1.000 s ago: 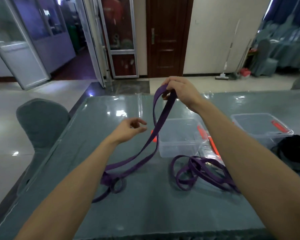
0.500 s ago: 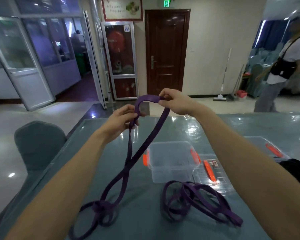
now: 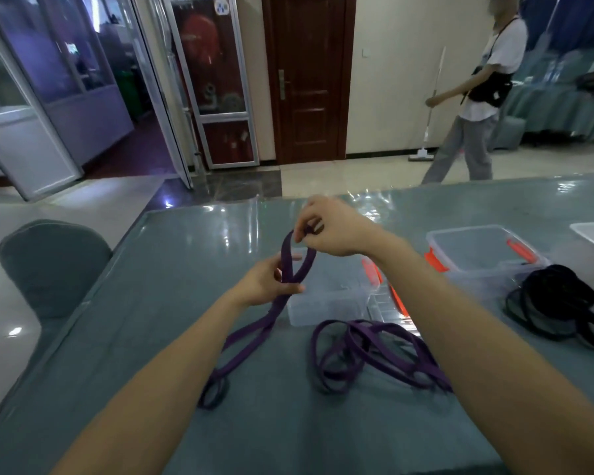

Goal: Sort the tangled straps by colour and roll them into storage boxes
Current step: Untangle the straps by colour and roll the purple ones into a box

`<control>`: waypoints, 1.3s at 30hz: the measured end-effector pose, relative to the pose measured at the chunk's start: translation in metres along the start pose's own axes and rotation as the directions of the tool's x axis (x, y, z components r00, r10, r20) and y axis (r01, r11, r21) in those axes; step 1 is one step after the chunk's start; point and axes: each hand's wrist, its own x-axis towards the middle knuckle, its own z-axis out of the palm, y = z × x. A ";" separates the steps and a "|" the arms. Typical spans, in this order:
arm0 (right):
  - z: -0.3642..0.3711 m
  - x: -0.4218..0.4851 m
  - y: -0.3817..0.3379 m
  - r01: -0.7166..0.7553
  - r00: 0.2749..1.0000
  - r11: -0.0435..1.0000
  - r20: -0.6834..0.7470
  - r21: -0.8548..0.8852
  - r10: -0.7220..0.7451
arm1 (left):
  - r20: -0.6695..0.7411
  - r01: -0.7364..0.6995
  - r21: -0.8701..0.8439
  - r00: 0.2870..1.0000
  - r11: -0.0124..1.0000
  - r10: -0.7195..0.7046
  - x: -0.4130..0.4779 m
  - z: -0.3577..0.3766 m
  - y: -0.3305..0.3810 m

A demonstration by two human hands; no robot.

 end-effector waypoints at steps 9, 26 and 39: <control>0.047 -0.020 0.041 -0.218 0.964 0.944 -0.097 0.248 0.248 | -0.341 -0.009 -0.152 0.939 0.988 -0.044 -0.006 -0.006 -0.022; 0.123 0.017 -0.038 -0.161 0.974 0.893 0.212 0.420 0.076 | -0.265 0.008 0.160 0.964 0.987 0.036 -0.085 -0.063 -0.042; 0.079 -0.094 0.099 -0.341 0.924 0.716 0.074 0.609 0.376 | 0.057 0.285 0.372 0.943 0.884 -0.328 -0.058 0.075 -0.117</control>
